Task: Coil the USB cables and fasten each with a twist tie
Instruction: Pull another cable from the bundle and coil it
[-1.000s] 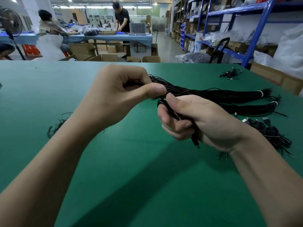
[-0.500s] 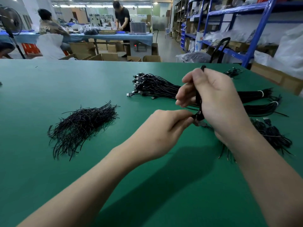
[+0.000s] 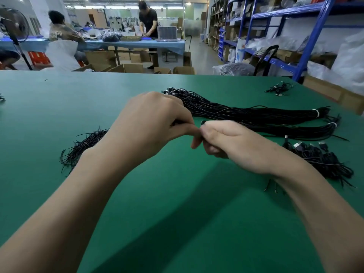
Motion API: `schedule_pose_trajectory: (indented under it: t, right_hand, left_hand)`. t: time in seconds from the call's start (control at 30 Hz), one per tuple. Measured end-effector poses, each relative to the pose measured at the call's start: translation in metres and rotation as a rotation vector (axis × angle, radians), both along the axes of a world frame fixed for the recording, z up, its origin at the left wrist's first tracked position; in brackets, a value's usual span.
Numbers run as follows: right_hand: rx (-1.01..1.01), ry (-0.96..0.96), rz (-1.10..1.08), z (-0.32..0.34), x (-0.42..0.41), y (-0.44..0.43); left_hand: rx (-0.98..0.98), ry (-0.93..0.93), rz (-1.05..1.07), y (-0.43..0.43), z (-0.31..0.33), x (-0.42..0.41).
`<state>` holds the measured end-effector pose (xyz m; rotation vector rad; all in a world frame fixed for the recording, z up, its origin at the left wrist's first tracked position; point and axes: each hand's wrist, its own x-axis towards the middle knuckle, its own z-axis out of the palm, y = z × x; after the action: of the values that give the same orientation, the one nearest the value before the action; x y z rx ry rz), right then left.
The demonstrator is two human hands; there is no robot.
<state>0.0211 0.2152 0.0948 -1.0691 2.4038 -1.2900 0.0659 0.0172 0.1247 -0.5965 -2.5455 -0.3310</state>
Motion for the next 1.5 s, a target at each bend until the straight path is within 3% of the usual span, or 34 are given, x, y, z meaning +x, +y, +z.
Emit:
schedule_pose_trajectory:
  t: [0.13, 0.4, 1.03, 1.27, 1.5]
  right_hand:
    - [0.054, -0.189, 0.131, -0.004, 0.001, 0.004]
    - [0.053, -0.241, 0.201, 0.002, -0.003, 0.017]
    - [-0.234, -0.397, -0.092, 0.008, 0.001, 0.006]
    - [-0.329, -0.295, -0.173, 0.007, 0.0, 0.001]
    - [-0.56, -0.066, -0.518, 0.015, -0.013, 0.024]
  left_hand:
    - [-0.052, 0.068, -0.05, -0.003, -0.001, -0.002]
    - [-0.031, 0.034, -0.193, -0.001, -0.011, -0.01]
    - [-0.008, 0.172, -0.089, 0.005, -0.028, -0.012]
    - [0.046, 0.231, -0.061, 0.006, -0.029, -0.017]
    - [0.131, 0.293, 0.018, -0.019, -0.023, -0.019]
